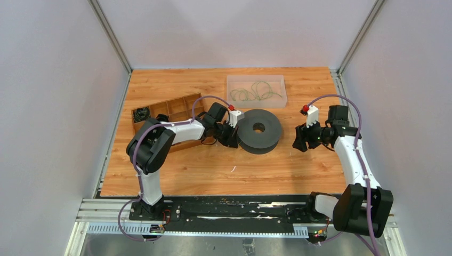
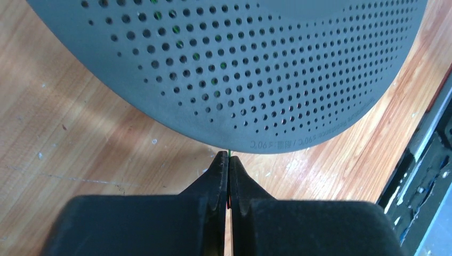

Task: Wrap the cables
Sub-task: Wrap the cable around the cable reel.

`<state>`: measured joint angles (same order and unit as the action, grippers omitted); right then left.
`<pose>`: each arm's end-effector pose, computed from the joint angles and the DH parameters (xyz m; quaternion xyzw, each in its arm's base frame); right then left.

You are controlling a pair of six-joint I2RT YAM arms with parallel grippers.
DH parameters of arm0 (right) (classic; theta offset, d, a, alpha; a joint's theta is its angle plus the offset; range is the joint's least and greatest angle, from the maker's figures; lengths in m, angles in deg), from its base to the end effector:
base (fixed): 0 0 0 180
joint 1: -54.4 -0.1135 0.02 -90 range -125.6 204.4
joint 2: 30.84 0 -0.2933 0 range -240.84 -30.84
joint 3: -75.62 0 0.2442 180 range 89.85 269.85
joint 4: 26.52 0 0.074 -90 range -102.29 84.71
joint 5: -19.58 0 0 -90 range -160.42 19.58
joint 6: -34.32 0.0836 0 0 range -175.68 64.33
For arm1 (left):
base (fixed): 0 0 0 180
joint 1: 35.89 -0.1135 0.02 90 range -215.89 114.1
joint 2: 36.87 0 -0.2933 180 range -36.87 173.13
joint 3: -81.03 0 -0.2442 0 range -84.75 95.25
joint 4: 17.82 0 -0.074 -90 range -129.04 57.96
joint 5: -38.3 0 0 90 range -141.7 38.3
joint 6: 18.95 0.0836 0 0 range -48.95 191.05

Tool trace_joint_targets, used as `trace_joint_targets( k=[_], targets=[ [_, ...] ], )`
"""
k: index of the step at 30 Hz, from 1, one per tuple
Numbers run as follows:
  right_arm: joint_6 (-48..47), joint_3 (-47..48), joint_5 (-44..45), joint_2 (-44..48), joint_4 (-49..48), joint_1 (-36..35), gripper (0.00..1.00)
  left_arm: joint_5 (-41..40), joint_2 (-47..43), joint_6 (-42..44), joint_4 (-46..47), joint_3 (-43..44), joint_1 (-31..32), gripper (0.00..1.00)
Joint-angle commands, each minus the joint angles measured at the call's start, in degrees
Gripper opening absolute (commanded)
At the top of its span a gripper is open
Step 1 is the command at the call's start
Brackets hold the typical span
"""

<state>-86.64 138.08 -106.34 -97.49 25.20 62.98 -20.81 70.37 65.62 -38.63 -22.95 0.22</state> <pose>0.2315 0.0147 0.2476 -0.2652 0.8747 0.1831 0.3621 0.3022 -0.2736 0.1522 0.3247 0.8561 -0.3467 0.2039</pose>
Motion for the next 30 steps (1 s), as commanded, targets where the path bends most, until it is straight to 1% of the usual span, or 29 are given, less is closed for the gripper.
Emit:
trace_joint_targets(
  k=[1, 5, 8, 11, 20, 25, 27, 30],
  targets=[
    [0.45, -0.85, -0.86, -0.16, -0.01, -1.02, 0.60, 0.41, -1.04, -6.78, 8.15, -2.30, 0.00, 0.00],
    [0.71, -0.88, -0.95, 0.07, -0.03, -1.02, 0.60, 0.95, -0.46, -12.15, 13.69, -3.56, 0.42, 0.00],
    [0.73, -1.16, -0.79, 0.49, -0.03, -1.02, 0.60, 0.85, -0.70, -17.53, 21.86, -6.68, 0.44, 0.00],
    [0.66, -1.39, -0.67, 0.76, -0.01, -1.07, 0.60, 0.79, -0.23, -22.20, 28.14, -8.92, 0.43, 0.00],
    [0.62, -1.55, -0.51, 0.65, -0.02, -1.04, 0.59, 2.62, 4.07, -33.32, 41.09, -11.02, 1.01, 0.03],
    [0.66, -1.66, -0.81, 1.04, -0.18, -1.02, 0.59, 1.57, 5.35, -36.35, 44.19, -12.34, 1.25, 0.09],
    [0.66, -1.73, -0.88, 0.96, -0.30, -1.02, 0.59, 1.24, 6.09, -36.94, 44.21, -12.34, 1.45, 0.12],
    [0.81, -1.64, -1.10, 0.90, -0.23, -1.02, 0.59, 1.66, 7.58, -38.26, 44.28, -11.95, 1.59, 0.21]
  ],
)
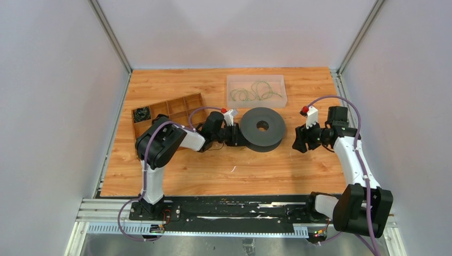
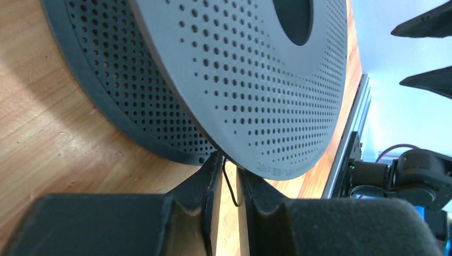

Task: Wrap the cables
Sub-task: Wrap the cable around the cable reel.

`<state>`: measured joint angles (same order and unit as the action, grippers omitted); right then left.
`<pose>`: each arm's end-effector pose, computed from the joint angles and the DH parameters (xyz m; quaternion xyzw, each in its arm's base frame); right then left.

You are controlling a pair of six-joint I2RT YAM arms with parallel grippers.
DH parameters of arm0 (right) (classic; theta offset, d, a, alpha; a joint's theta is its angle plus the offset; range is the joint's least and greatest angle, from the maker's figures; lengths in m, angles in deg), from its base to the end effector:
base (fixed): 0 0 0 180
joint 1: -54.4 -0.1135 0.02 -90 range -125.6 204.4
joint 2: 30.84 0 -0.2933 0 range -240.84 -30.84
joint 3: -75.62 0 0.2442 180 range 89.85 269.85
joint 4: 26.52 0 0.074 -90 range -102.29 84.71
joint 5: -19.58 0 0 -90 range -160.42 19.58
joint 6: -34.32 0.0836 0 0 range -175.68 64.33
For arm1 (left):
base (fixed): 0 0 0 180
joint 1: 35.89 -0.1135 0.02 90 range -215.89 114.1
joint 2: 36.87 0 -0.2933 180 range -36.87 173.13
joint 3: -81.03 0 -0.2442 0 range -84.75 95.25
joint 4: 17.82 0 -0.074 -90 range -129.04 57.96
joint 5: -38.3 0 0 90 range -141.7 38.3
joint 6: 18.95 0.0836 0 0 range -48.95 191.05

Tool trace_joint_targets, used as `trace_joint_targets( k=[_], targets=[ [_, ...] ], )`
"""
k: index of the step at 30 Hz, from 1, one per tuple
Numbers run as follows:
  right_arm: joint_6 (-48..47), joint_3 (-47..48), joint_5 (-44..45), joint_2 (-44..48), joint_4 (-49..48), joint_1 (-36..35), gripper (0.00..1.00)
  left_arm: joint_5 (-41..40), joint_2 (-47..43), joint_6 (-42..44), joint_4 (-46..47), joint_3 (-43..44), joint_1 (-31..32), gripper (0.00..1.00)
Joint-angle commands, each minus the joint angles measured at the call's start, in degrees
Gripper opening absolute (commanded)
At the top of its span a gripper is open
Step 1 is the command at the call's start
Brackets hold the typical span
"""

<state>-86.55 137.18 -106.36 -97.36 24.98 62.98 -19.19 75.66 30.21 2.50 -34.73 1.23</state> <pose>0.2295 0.0150 0.2433 -0.2634 0.8764 0.1854 0.3580 0.3098 -0.2908 0.1343 0.1174 0.8270 -0.4977 0.2336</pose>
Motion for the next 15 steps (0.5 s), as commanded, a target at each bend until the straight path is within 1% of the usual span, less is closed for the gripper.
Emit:
trace_joint_targets(
  k=[1, 7, 10, 11, 15],
  targets=[
    [0.74, -0.75, -1.06, 0.92, -0.04, -1.02, 0.59, 0.28, 2.60, -3.07, 3.16, -0.23, 0.62, 0.23],
    [0.68, -0.96, -1.12, 1.57, -0.01, -1.02, 0.59, 1.33, 1.90, -1.95, 2.70, -1.21, 0.31, 0.44],
    [0.56, -0.92, -1.01, 1.69, 0.08, -1.02, 0.59, 2.29, 0.73, -0.24, 0.81, -1.95, -0.03, 0.54],
    [0.55, -0.90, -0.95, 1.74, 0.12, -1.02, 0.59, 2.49, 0.23, 0.46, 0.08, -2.32, -0.14, 0.56],
    [0.56, -0.83, -0.82, 1.86, 0.14, -1.02, 0.59, 3.17, -1.81, 2.92, -2.11, -3.68, -0.45, 0.58]
  ],
)
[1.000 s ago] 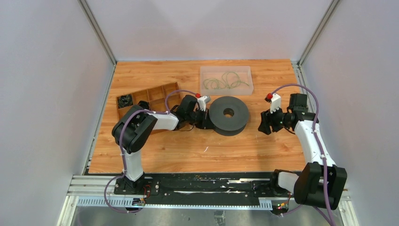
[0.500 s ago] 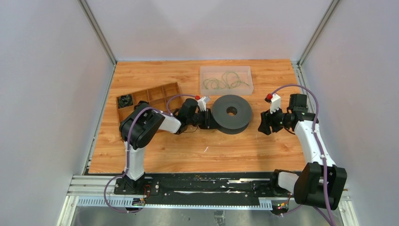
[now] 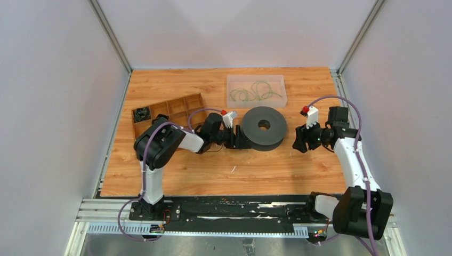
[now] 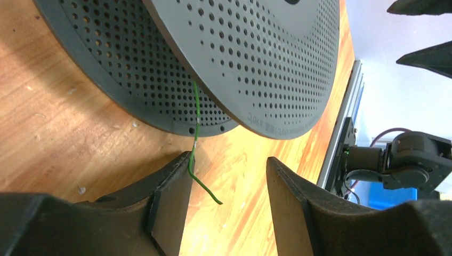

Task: Wrap the cables
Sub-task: Wrap the cable around the cable reel.

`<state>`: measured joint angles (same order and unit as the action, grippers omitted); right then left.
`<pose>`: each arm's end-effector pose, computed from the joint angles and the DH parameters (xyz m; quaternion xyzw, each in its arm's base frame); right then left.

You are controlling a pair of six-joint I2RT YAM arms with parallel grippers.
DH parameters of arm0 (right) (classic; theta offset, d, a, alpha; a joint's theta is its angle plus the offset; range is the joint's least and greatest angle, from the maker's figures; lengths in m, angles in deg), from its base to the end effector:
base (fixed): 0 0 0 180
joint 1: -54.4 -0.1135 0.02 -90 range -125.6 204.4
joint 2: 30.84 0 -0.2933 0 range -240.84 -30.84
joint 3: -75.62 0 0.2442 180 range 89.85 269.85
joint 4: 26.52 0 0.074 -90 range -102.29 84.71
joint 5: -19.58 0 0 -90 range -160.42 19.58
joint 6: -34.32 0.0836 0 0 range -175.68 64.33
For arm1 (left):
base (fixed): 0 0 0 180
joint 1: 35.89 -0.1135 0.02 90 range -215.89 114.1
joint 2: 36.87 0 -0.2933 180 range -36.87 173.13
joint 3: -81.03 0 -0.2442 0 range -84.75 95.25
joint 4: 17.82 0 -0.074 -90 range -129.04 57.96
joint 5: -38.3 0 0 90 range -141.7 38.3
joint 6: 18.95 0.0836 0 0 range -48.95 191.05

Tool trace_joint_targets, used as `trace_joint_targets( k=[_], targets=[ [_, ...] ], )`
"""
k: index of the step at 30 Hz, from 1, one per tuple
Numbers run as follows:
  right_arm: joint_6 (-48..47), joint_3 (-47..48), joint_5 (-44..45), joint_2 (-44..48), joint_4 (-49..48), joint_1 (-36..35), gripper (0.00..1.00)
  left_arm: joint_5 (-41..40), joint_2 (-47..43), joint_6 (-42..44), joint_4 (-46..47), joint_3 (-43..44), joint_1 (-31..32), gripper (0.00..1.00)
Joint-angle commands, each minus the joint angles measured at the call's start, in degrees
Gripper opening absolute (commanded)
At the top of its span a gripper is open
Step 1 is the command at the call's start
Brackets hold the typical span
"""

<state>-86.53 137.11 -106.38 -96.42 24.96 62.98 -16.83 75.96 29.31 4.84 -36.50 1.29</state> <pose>0.2273 0.0154 0.2463 -0.2651 0.8738 0.1826 0.3645 0.3024 -0.2894 0.1295 0.1224 0.8220 -0.5116 0.2181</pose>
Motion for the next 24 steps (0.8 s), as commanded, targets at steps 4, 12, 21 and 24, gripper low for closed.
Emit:
trace_joint_targets(
  k=[4, 12, 21, 24],
  targets=[
    [0.53, -0.89, -0.69, 1.03, 0.16, -1.06, 0.59, 1.55, -3.52, 6.17, -7.78, -2.19, -1.20, 0.66],
    [0.49, -0.94, -0.93, 0.19, -0.09, -1.02, 0.59, 2.46, -5.77, 8.75, -10.69, -2.90, -3.22, 0.57],
    [0.03, -1.34, -0.87, 0.46, -0.02, -1.02, 0.59, 0.41, -6.66, 10.65, -15.42, -1.45, -4.64, 0.49],
    [-0.11, -1.26, -1.19, 1.07, -0.13, -1.02, 0.58, -2.70, -10.12, 15.11, -19.43, -1.22, -4.67, 0.53]
  ],
)
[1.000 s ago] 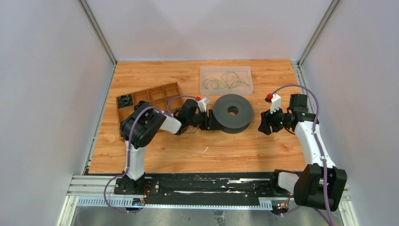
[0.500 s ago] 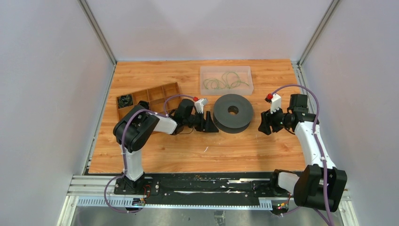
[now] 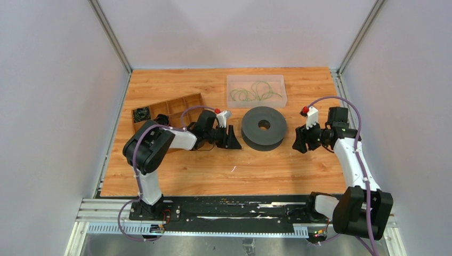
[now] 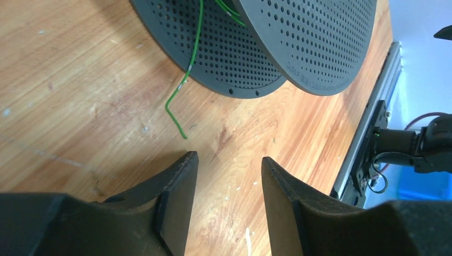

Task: Wrap the cables
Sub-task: Wrap the cable around the cable reel.

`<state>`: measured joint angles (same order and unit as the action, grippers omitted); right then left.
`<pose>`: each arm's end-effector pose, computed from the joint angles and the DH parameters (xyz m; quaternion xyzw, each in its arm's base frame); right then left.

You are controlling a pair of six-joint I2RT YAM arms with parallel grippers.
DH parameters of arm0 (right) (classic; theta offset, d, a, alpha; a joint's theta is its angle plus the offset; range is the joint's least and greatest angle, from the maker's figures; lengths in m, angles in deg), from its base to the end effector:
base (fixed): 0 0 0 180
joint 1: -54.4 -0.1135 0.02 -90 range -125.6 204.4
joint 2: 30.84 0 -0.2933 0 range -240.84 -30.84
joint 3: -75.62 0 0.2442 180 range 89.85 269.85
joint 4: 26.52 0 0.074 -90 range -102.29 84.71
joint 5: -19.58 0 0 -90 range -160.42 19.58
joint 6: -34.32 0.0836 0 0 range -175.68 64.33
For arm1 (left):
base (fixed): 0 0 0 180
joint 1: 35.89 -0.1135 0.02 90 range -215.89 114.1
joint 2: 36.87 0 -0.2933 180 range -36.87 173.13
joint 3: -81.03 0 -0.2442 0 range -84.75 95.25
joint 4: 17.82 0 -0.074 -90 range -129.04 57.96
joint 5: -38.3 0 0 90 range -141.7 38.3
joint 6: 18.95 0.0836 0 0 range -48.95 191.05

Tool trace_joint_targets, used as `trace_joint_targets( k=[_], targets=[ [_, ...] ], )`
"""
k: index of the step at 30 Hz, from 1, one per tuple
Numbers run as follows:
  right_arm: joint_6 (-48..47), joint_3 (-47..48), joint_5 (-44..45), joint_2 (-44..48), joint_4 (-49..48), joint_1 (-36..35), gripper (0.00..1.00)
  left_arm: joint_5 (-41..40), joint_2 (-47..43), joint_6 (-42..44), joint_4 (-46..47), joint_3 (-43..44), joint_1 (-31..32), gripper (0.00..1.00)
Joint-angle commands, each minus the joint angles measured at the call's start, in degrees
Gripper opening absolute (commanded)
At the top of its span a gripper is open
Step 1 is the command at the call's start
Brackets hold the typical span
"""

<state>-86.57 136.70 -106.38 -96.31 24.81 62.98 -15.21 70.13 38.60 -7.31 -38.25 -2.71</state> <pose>0.2264 0.0155 0.2446 -0.2651 0.8741 0.1830 0.3635 0.2985 -0.2546 0.1350 0.1481 0.8444 -0.4688 0.2128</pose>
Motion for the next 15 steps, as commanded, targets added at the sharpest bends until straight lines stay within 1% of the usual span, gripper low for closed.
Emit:
trace_joint_targets(
  k=[1, 4, 7, 10, 15],
  targets=[
    [-0.12, -0.80, -1.58, 1.48, -0.13, -1.02, 0.58, -5.34, -5.59, 7.74, -9.70, 1.33, -0.65, 0.53],
    [0.49, -0.30, -2.81, 3.00, -0.93, -1.02, 0.58, -8.83, -9.56, 13.79, -16.57, 3.63, -0.66, 0.53],
    [2.22, 1.05, -3.95, 3.97, -1.62, -1.15, 0.59, -13.05, -12.36, 18.96, -20.31, 4.91, -0.58, 0.53],
    [4.26, 2.48, -6.04, 3.91, -2.95, -1.75, 0.59, -16.78, -11.35, 21.66, -24.65, 8.05, -0.58, 0.50],
    [6.61, 3.88, -4.37, 1.74, -6.30, -5.27, 0.59, -17.46, -7.52, 22.17, -25.44, 11.44, -0.46, 0.41]
  ],
)
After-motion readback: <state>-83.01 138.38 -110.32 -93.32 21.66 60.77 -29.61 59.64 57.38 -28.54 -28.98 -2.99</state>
